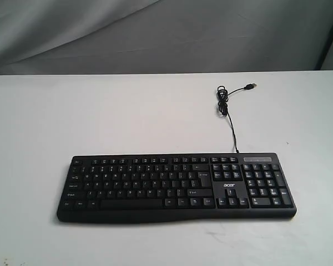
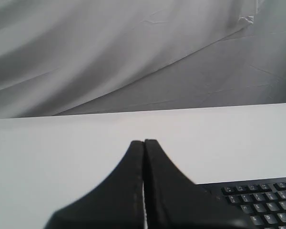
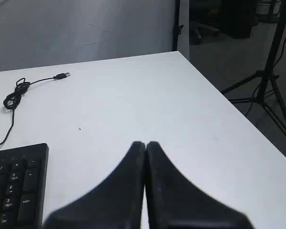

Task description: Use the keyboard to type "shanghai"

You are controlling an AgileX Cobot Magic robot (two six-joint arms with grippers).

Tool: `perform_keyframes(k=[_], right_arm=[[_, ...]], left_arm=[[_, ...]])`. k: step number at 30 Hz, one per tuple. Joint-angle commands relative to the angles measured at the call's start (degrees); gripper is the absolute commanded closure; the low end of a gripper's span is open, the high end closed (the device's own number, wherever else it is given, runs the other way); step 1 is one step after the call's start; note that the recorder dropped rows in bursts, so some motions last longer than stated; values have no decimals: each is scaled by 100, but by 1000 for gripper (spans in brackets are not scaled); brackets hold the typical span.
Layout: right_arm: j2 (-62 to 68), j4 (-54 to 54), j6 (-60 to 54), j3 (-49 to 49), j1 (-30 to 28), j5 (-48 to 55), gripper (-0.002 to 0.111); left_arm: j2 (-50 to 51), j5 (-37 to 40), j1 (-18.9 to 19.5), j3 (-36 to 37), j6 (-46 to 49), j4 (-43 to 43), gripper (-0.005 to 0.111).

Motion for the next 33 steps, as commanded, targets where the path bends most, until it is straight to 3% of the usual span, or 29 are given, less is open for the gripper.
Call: perform_keyframes(k=[1, 8, 14, 21, 24, 26, 28, 30, 33], right_arm=[[-14, -21, 21, 19, 17, -13, 108], [-14, -21, 21, 19, 17, -13, 108], [-14, -234, -85, 19, 17, -1747, 108], [-14, -171, -47, 19, 17, -2796, 108], [-14, 216, 1307, 19, 17, -4324, 108], [-14, 332, 2314, 19, 17, -6220, 108], [53, 40, 2921, -394, 17, -6857, 108], [499, -790, 3271, -1330, 17, -5771, 108], [1736, -3030, 4717, -3103, 17, -3798, 108]], left_arm=[[-14, -31, -37, 10, -15, -11, 107], [-14, -31, -37, 10, -15, -11, 107], [-14, -31, -37, 10, -15, -11, 107], [-14, -31, -37, 10, -15, -11, 107], [-14, -31, -37, 10, -15, -11, 107], [-14, -31, -37, 10, -15, -11, 107], [-14, -31, -37, 10, -15, -11, 107], [-14, -31, -37, 10, -15, -11, 107], [-14, -31, -37, 10, -15, -11, 107]])
